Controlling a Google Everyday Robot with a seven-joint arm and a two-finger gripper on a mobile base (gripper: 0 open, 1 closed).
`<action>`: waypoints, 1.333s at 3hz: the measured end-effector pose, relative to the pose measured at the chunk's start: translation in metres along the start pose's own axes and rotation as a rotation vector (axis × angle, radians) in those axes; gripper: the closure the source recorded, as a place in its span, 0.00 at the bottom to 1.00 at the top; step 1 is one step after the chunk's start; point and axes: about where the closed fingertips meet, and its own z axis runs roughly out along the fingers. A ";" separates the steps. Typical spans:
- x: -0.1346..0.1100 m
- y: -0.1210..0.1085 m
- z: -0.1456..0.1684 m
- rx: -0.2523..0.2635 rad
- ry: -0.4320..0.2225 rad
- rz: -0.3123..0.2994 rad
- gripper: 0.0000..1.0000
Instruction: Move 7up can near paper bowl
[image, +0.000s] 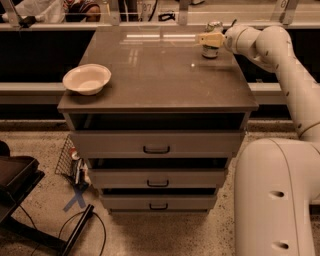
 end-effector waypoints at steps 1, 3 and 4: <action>0.004 -0.008 0.006 0.001 -0.009 0.011 0.15; 0.005 -0.006 0.010 -0.004 -0.011 0.011 0.61; 0.006 -0.003 0.013 -0.007 -0.010 0.012 0.85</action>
Offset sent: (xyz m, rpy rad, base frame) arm 0.0079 -0.0050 -0.0045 0.0129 -0.0037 -0.0026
